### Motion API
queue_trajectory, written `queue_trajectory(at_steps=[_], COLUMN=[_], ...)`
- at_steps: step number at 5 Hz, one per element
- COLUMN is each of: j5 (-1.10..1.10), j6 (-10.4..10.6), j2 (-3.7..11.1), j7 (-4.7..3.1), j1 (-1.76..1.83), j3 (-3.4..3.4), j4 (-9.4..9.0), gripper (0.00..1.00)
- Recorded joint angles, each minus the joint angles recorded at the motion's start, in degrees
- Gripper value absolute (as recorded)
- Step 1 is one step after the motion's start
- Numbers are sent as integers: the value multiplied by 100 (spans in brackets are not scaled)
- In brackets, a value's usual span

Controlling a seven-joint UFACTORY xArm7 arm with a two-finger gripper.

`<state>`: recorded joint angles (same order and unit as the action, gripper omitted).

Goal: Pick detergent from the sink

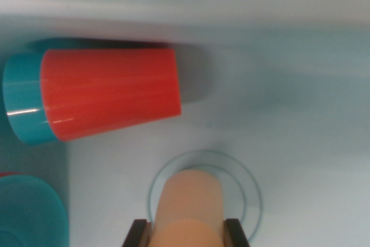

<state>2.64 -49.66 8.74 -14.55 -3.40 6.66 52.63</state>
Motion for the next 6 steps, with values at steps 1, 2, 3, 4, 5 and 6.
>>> queue_trajectory(at_steps=[1, 2, 3, 4, 5, 6], j5=[0, -2, -2, -5, -5, -10], j6=[0, -52, -52, -137, -137, -258], j2=[0, -11, -11, -29, -29, -55], j7=[0, 2, 2, 6, 6, 11], j1=[0, 0, 0, 1, 1, 2], j3=[0, 0, 0, 1, 1, 2], j4=[0, 41, 41, 108, 108, 203], gripper=[100, 100, 100, 100, 100, 100])
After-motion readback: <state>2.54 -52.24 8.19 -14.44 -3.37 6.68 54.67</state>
